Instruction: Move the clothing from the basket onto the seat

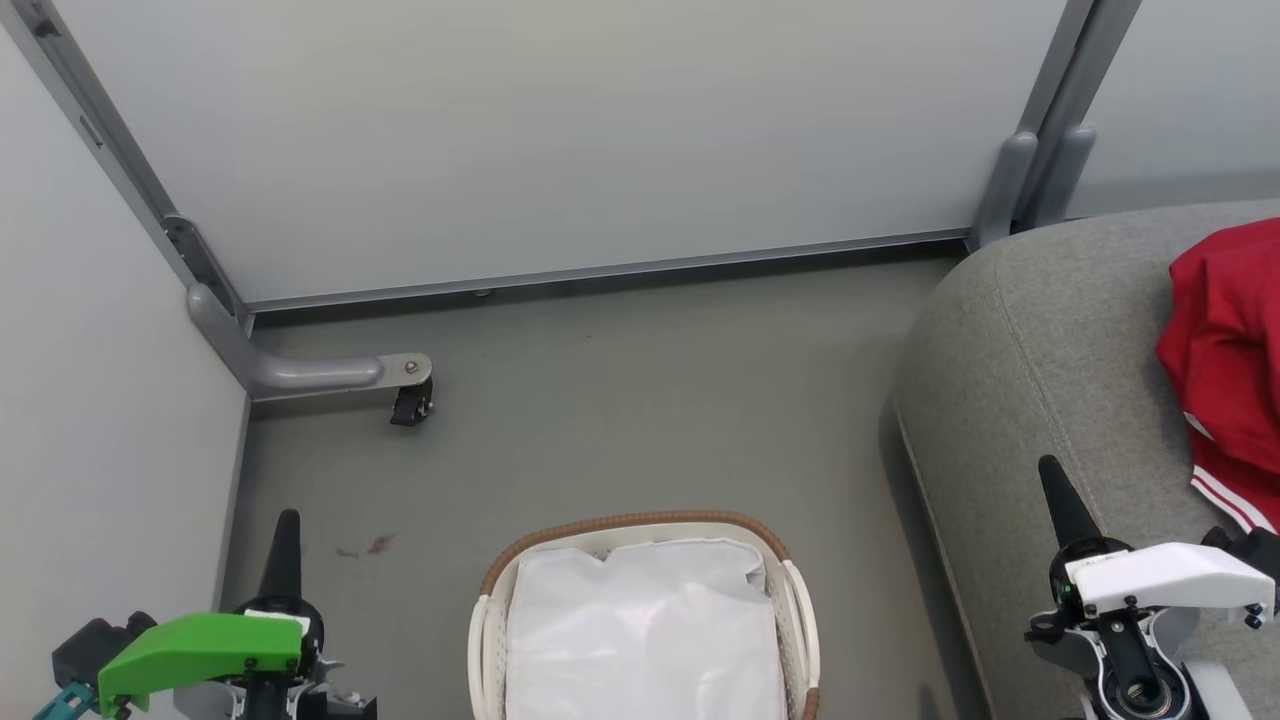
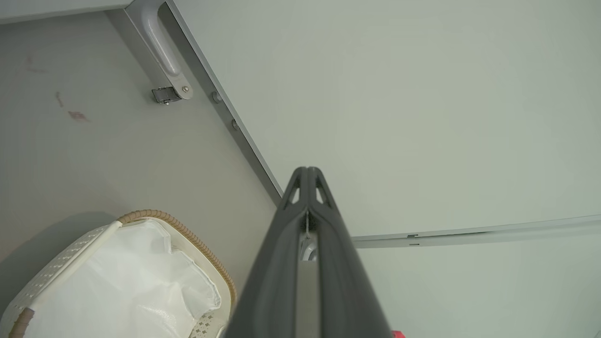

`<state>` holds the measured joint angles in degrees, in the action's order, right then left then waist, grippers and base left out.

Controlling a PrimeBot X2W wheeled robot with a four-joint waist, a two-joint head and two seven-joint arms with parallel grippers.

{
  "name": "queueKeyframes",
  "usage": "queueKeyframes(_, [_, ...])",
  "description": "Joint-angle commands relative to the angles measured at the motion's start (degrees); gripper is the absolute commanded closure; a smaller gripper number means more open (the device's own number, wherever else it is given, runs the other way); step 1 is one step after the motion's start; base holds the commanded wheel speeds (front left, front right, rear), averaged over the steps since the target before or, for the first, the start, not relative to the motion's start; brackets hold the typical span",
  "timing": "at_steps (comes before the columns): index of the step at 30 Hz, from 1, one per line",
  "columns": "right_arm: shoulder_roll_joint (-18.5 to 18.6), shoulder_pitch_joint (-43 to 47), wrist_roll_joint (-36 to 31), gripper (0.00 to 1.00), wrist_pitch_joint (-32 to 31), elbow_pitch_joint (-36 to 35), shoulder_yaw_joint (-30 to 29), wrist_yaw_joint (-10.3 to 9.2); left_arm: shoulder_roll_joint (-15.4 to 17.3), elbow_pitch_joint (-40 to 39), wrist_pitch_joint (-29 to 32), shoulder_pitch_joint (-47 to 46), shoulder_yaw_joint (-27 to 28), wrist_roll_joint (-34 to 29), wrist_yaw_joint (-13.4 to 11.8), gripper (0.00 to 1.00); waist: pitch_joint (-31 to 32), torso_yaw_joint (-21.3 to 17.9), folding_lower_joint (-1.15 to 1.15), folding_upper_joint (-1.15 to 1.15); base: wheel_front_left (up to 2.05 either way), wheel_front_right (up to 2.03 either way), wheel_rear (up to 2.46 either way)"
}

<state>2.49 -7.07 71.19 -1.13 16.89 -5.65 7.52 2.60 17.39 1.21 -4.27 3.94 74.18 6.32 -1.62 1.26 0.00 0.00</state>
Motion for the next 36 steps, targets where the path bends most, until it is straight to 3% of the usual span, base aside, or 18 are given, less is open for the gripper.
queueKeyframes(1, [0.4,0.3,1.4,1.0,-0.4,-0.8,-0.3,-0.03,0.3,-0.6,0.3,-1.3,0.4,1.1,0.3,1.0,0.0,0.0,0.0,0.0,0.0,0.0,0.0])
queueKeyframes(36, [0.5,0.9,17.5,1.0,-4.6,-2.6,-0.8,-0.04,0.4,-3.0,4.5,-2.2,2.3,15.0,1.2,1.0,1.1,-1.0,0.0,0.0,0.0,0.0,0.0])
